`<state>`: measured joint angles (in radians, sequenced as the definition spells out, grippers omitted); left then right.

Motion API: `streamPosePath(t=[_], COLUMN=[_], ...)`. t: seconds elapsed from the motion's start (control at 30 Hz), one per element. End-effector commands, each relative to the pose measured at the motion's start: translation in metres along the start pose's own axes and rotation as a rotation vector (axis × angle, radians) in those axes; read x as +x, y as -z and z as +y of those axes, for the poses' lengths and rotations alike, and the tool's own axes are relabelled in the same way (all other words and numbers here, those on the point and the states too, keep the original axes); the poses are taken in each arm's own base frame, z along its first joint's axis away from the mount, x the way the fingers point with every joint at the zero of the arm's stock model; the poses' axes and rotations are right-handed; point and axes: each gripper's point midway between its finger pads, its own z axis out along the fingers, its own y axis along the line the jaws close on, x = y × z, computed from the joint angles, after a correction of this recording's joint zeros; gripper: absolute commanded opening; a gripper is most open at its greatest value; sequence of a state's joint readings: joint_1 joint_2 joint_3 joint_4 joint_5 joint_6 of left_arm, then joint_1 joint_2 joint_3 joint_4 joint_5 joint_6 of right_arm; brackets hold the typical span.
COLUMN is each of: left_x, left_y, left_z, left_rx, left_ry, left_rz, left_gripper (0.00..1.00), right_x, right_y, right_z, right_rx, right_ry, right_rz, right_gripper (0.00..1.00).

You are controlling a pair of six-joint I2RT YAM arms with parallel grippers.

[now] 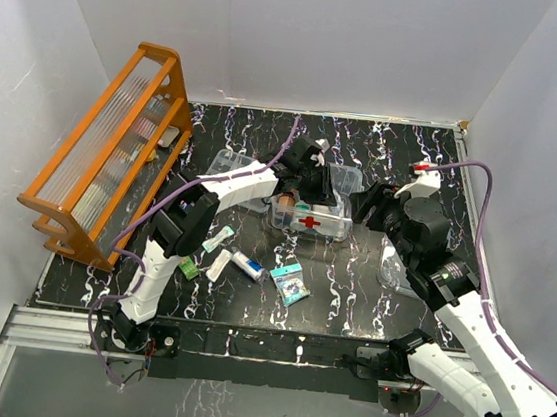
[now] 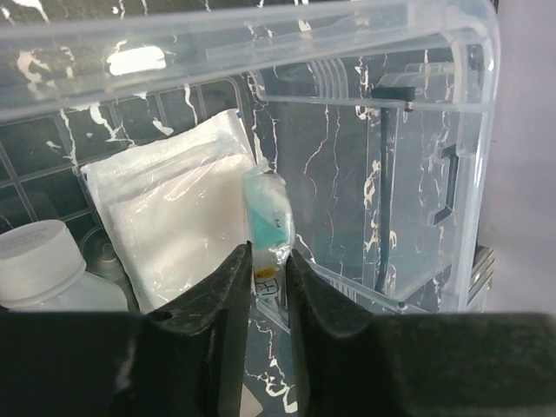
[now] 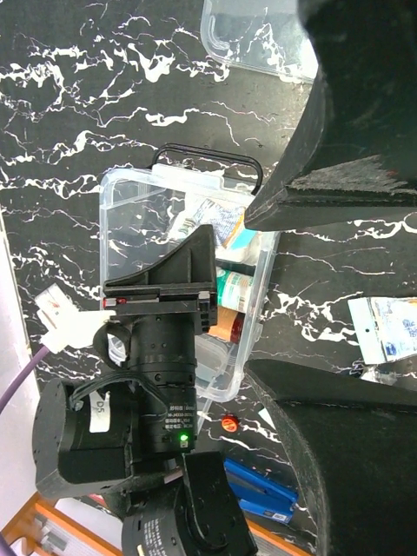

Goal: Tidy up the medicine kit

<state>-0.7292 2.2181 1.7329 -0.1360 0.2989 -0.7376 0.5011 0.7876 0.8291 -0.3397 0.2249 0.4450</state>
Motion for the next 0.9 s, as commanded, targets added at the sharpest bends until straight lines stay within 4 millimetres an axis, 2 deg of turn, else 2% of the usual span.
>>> streamPosePath(t=[0.0,0.13,0.2,0.3,0.43,0.5,0.6,0.73,0.87], left_x=[-0.008,-0.013,-0.019,-0.027,-0.033,-0.033,-0.028,-0.019,-0.007], left_y=[0.019,0.031,0.040,0.052,0.059,0.056,0.046,0.030,0.017], left_z=[-0.004,0.013,0.015,0.012,0.009,0.005,-0.007,-0.009,-0.007], left_rx=[-0.051,-0.174,-0.211,-0.239,-0.244,-0.217,-0.133,-0.076,-0.034], left_ry=[-0.012,-0.065,-0.099,-0.142,-0.188,-0.206,-0.214,-0.210,-0.204], left_rz=[-0.027,-0.038,-0.053,-0.069,-0.080,-0.074,-0.042,0.001,0.047], left_gripper=[0.26,0.41,0.46,0.49,0.52,0.50,0.40,0.28,0.26], right_x=[-0.009,-0.009,-0.009,-0.009,-0.008,-0.008,-0.007,-0.005,-0.003], right_y=[-0.003,-0.003,-0.003,-0.004,-0.005,-0.005,-0.005,-0.006,-0.006], right_z=[0.005,0.005,0.004,0.004,0.003,0.003,0.002,0.000,-0.002], right_rx=[-0.021,-0.018,-0.018,-0.015,-0.011,-0.009,-0.004,0.002,0.010], right_ry=[-0.013,-0.013,-0.012,-0.014,-0.015,-0.016,-0.017,-0.016,-0.014], right_rz=[-0.037,-0.038,-0.040,-0.041,-0.041,-0.042,-0.042,-0.038,-0.031], right_gripper=[0.59,0.59,0.59,0.59,0.59,0.60,0.59,0.59,0.59])
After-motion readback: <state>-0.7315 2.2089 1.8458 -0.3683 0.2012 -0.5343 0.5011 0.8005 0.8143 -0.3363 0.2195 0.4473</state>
